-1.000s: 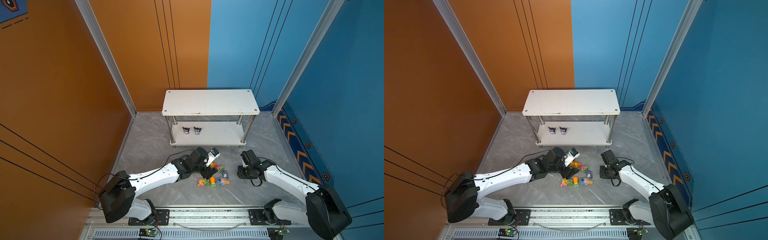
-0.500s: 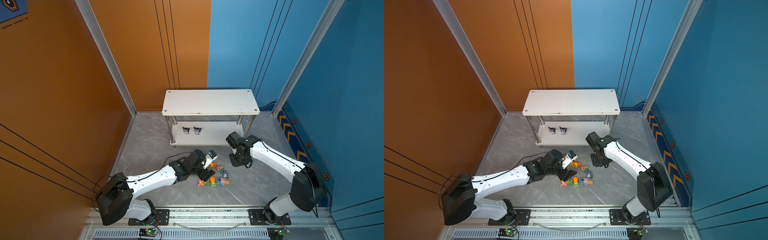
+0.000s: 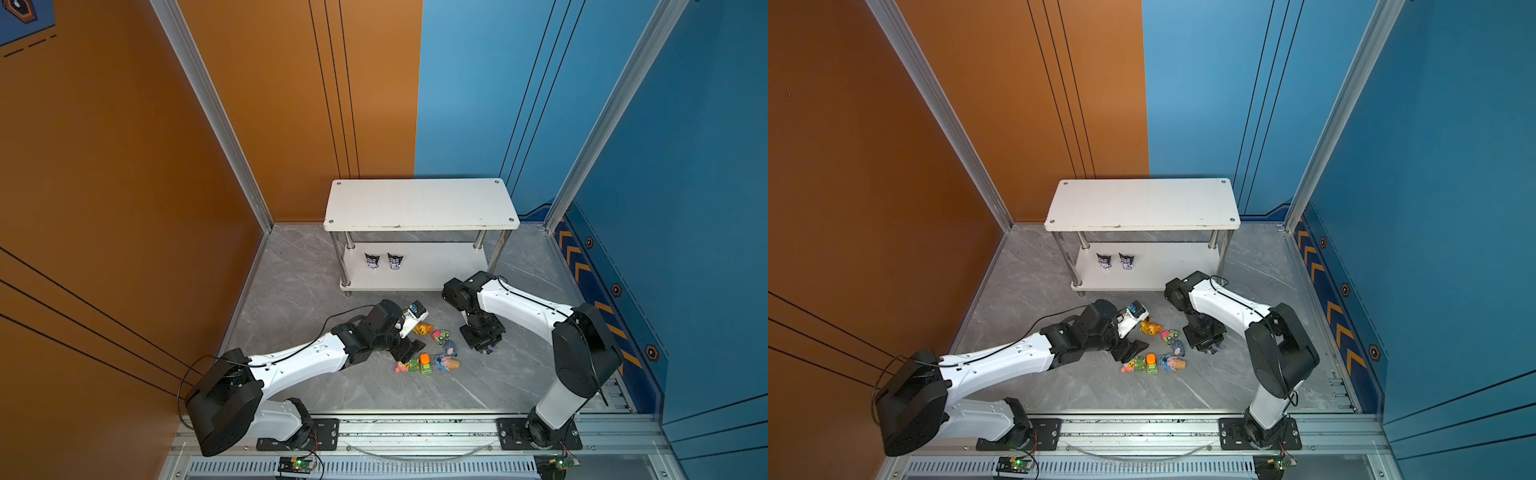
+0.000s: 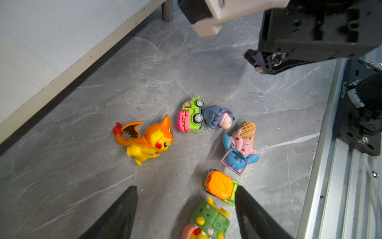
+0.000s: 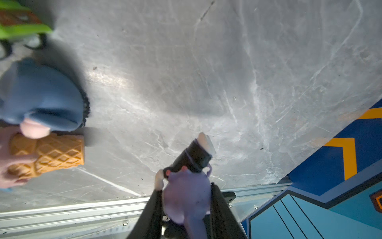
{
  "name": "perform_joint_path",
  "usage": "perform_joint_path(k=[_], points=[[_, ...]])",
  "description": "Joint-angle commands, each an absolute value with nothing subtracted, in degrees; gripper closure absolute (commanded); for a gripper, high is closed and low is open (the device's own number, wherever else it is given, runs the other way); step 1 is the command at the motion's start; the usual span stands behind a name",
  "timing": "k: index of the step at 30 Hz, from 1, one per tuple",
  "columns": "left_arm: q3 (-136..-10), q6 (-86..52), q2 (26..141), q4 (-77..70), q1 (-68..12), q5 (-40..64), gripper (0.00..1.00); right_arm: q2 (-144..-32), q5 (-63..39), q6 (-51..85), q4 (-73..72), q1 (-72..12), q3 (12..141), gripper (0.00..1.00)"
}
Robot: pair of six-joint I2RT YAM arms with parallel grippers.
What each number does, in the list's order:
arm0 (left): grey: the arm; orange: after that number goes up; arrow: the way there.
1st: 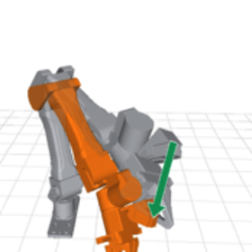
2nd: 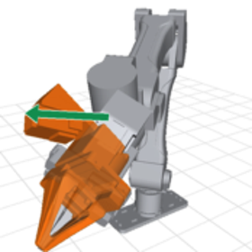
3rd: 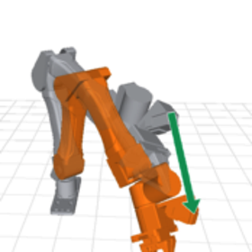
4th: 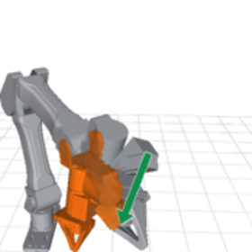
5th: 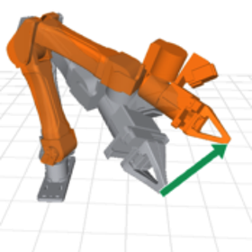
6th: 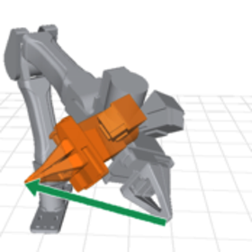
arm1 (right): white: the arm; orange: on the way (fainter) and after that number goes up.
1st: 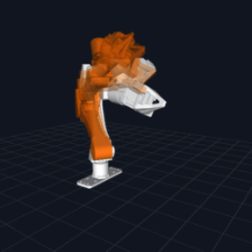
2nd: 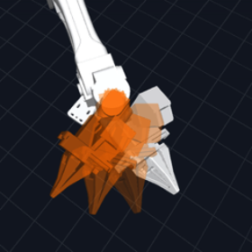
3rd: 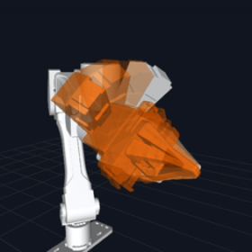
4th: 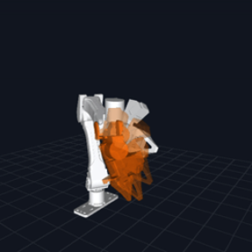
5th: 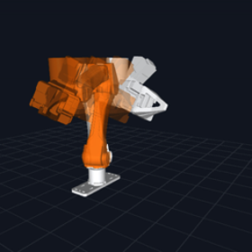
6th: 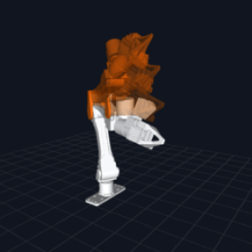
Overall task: Organize plastic toys on shelves
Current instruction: Rotate the plastic toy at the center of the table.
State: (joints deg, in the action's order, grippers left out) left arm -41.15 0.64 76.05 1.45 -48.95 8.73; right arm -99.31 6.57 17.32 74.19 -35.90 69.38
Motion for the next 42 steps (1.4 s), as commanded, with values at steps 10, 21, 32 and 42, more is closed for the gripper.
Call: perform_joint_path(k=[10, 21, 32, 42], points=[[-38.8, 2.0, 74.4, 0.2, -46.8, 11.8, 0.25, -108.4, 6.2, 14.5, 77.4, -36.8, 73.4, 0.76], [-38.4, 2.1, 74.6, -0.2, -45.7, 12.8, 0.25, -113.7, 13.3, 13.6, 82.0, -36.9, 80.1, 0.76], [-37.7, 2.2, 73.5, 0.0, -44.7, 12.9, 0.25, -121.1, 23.4, 7.9, 86.6, -42.3, 86.7, 0.77], [-37.5, 2.1, 73.5, 0.0, -44.1, 13.1, 0.25, -123.5, 31.4, 5.2, 86.8, -45.7, 87.7, 0.75]])
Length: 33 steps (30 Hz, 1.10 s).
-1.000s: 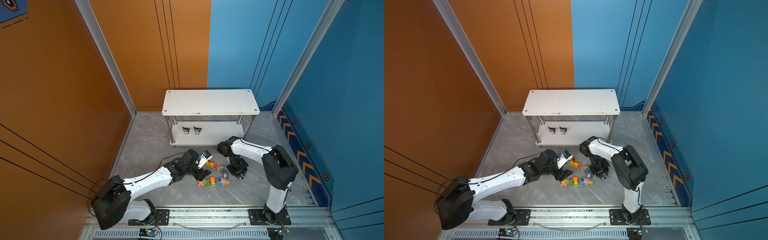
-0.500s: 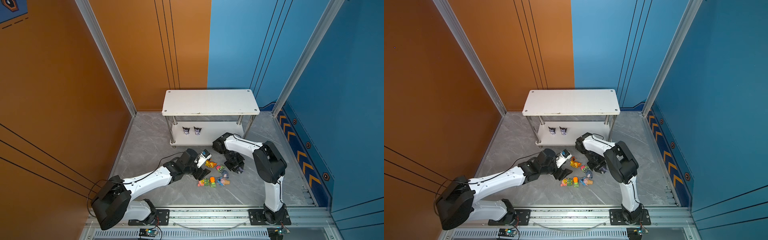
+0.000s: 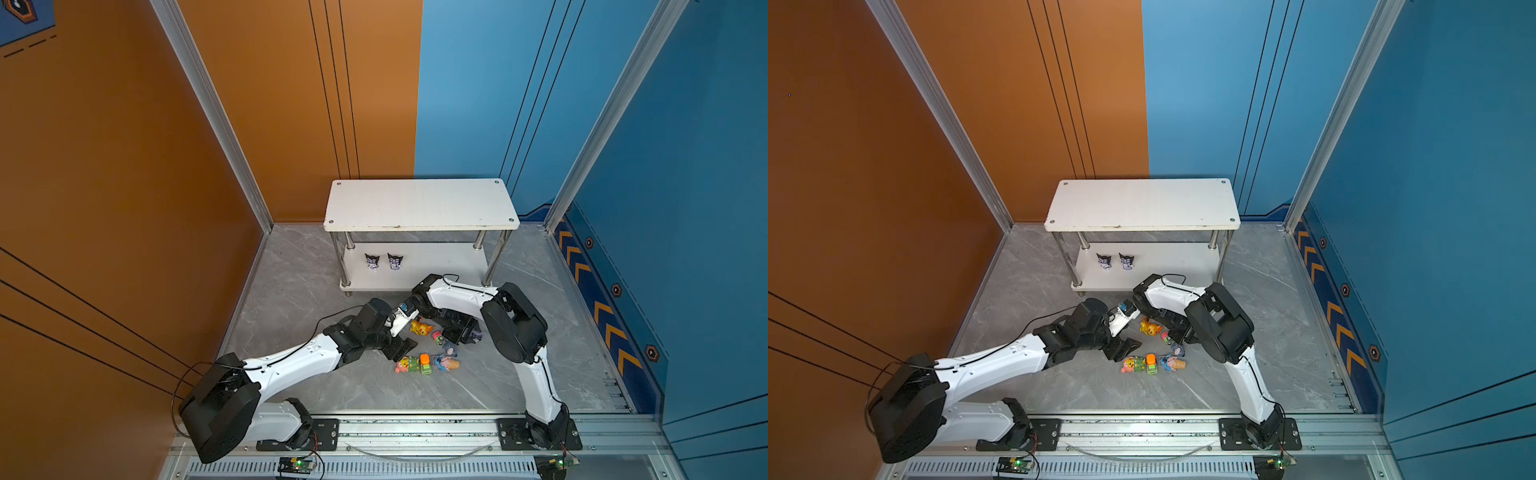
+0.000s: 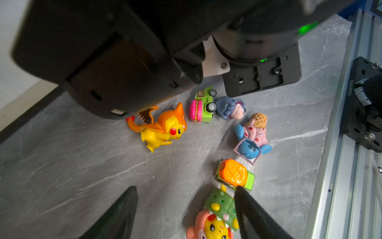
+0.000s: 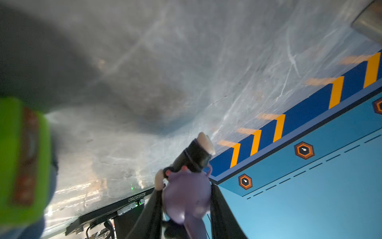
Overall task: Organize plastic toys on shelves
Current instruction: Rotate the plastic toy at the center of the table.
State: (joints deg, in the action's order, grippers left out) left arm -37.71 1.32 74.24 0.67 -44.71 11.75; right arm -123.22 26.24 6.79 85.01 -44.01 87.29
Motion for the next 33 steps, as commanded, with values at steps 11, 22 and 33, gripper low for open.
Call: perform_joint_path(k=[11, 22, 33], points=[[-37.4, 2.0, 73.4, 0.1, -43.8, 13.2, 0.25, -120.5, 26.2, 7.1, 82.4, -47.3, 81.9, 0.69], [-37.2, 0.7, 69.7, 1.2, -43.4, 14.2, 0.25, -117.3, 20.7, 10.3, 75.1, -47.7, 77.2, 0.63], [-36.9, 0.4, 68.9, 2.1, -43.0, 13.3, 0.25, -117.6, 20.2, 9.1, 74.1, -47.9, 76.0, 0.45]])
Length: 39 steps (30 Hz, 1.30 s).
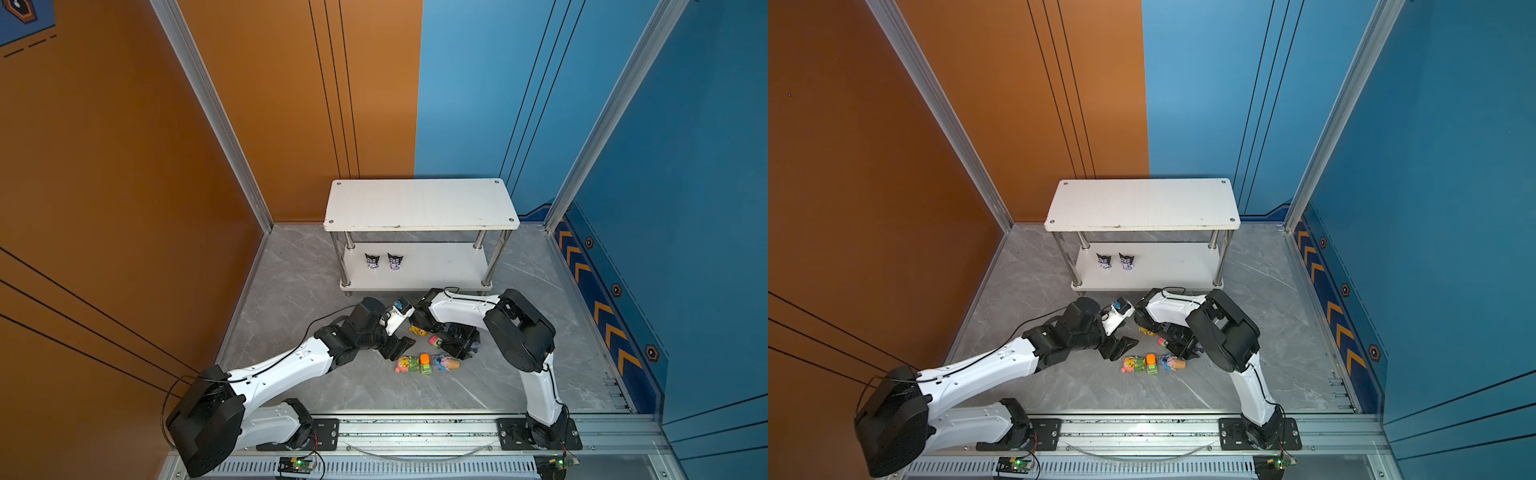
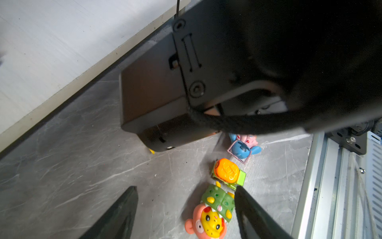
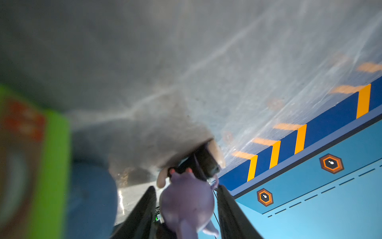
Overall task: Organize plastic toys on shelves
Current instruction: Rotate the plastic toy at the center of the table, then pick up the plastic toy from the center of the table.
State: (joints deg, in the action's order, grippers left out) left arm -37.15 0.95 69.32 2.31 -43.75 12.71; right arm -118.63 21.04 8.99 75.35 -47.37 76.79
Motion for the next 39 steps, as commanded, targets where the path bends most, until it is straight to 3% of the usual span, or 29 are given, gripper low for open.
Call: perform_joint_path(k=[1, 9, 14, 20, 23, 27, 33, 39], points=[[-36.9, 0.4, 68.9, 2.2, -43.0, 13.3, 0.25, -117.5, 20.1, 9.0, 74.0, -47.9, 76.0, 0.44], [-37.2, 0.3, 69.1, 2.2, -42.7, 13.6, 0.25, -108.8, 14.9, 9.1, 72.5, -47.6, 77.6, 0.34], [-37.6, 0.2, 69.4, 1.8, -42.3, 13.9, 0.25, -100.3, 11.5, 13.0, 70.0, -46.7, 75.9, 0.22], [-37.8, -0.3, 69.3, 1.5, -42.1, 14.2, 0.25, -86.5, 13.1, 24.9, 60.7, -46.4, 65.8, 0.22], [-37.7, -0.6, 69.1, 1.4, -41.9, 14.0, 0.25, -75.4, 12.8, 37.2, 49.1, -48.5, 54.7, 0.22], [-37.9, -1.0, 69.1, 1.1, -41.8, 14.7, 0.25, -63.3, 19.8, 56.9, 37.7, -54.8, 40.1, 0.25], [-38.7, -1.5, 69.7, 1.1, -41.9, 15.5, 0.26, -61.8, 27.9, 64.0, 35.1, -59.9, 35.1, 0.24], [-39.0, -2.1, 69.7, 1.1, -41.8, 15.1, 0.26, -64.2, 31.4, 63.6, 30.3, -58.2, 31.8, 0.27]])
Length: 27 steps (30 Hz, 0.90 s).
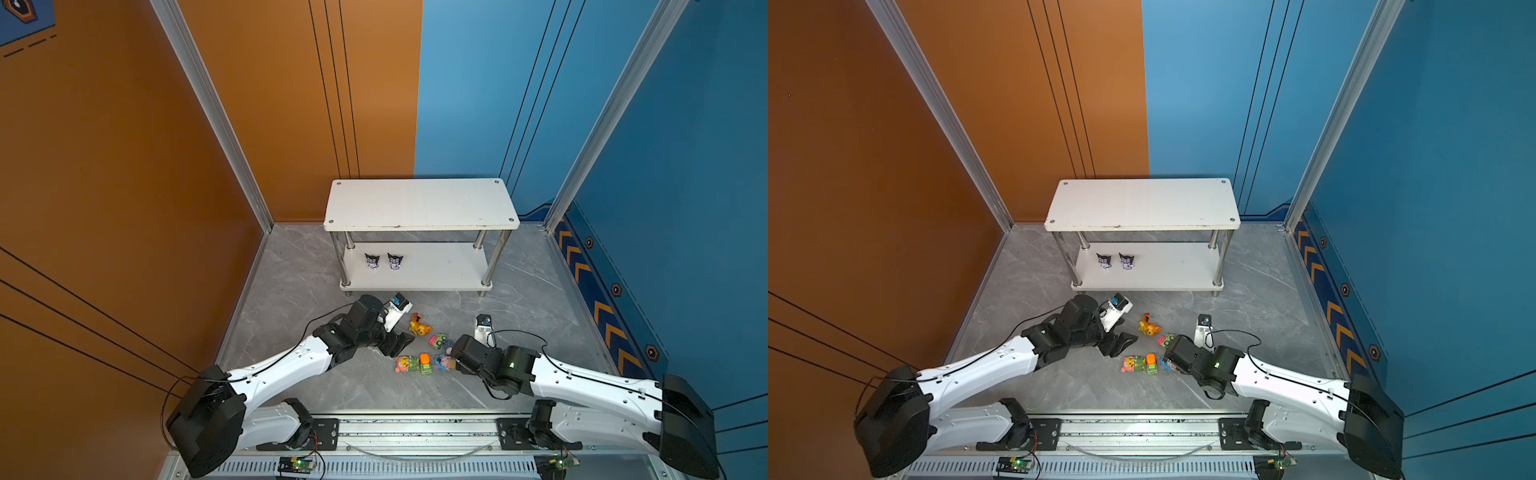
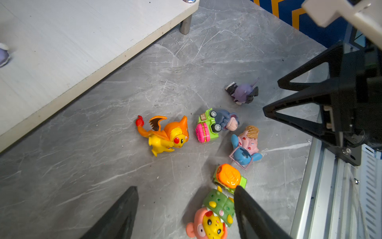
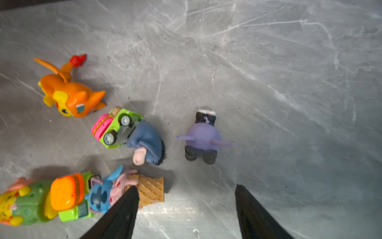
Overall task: Organize plastic toys on shelves
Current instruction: Pick up the plastic toy from the center of the table.
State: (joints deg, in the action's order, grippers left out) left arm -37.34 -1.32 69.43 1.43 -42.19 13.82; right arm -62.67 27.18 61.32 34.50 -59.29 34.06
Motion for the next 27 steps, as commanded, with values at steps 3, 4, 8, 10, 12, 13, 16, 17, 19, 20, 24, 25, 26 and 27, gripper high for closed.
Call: perform_joint_path(k=[3, 4, 8, 10, 12, 13, 16, 17, 19, 20, 24, 25, 26, 27], points=[[-39.1, -2.2, 69.8, 1.3, -41.8, 14.9, 0.26, -65.9, 29.8, 62.3, 27.9, -56.0, 30.6, 0.29], [-39.2, -2.2, 69.7, 1.5, -41.9, 14.9, 0.26, -66.3, 29.6, 61.9, 27.4, -55.7, 30.4, 0.29], [-39.1, -2.1, 69.4, 2.1, -41.9, 14.5, 0.26, -68.3, 27.8, 61.0, 25.8, -54.0, 30.0, 0.30], [-39.2, -2.2, 69.4, 2.1, -41.9, 14.4, 0.26, -69.1, 26.8, 60.3, 24.7, -53.2, 29.8, 0.30], [-39.4, -2.2, 69.5, 2.2, -41.9, 14.5, 0.26, -69.8, 26.5, 59.6, 23.9, -52.7, 29.7, 0.31], [-39.5, -2.2, 69.6, 2.1, -41.9, 14.4, 0.26, -70.1, 26.4, 59.4, 23.7, -52.4, 29.7, 0.31], [-39.8, -2.0, 69.9, 2.1, -41.9, 14.4, 0.26, -70.9, 26.1, 58.6, 23.0, -51.5, 29.8, 0.33], [-40.0, -1.9, 70.1, 2.2, -41.9, 14.4, 0.26, -71.4, 25.9, 58.5, 22.7, -51.2, 29.8, 0.34], [-40.1, -1.8, 70.4, 2.2, -41.9, 14.5, 0.26, -72.2, 25.6, 58.2, 22.3, -50.9, 29.9, 0.34], [-40.2, -1.7, 70.5, 2.2, -41.8, 14.4, 0.26, -72.7, 25.5, 58.0, 22.1, -50.7, 30.0, 0.35], [-40.1, -1.7, 71.0, 1.9, -41.8, 14.4, 0.26, -75.0, 24.5, 56.8, 21.6, -49.4, 30.7, 0.36], [-40.2, -1.7, 71.0, 1.9, -41.8, 14.5, 0.26, -75.5, 24.3, 56.6, 21.5, -49.2, 30.8, 0.36], [-40.2, -1.6, 71.1, 1.8, -41.7, 14.5, 0.26, -75.8, 24.0, 56.3, 21.3, -49.1, 30.9, 0.37], [-40.2, -1.6, 71.1, 1.8, -41.7, 14.3, 0.26, -76.1, 24.0, 56.2, 21.2, -49.0, 31.0, 0.38]])
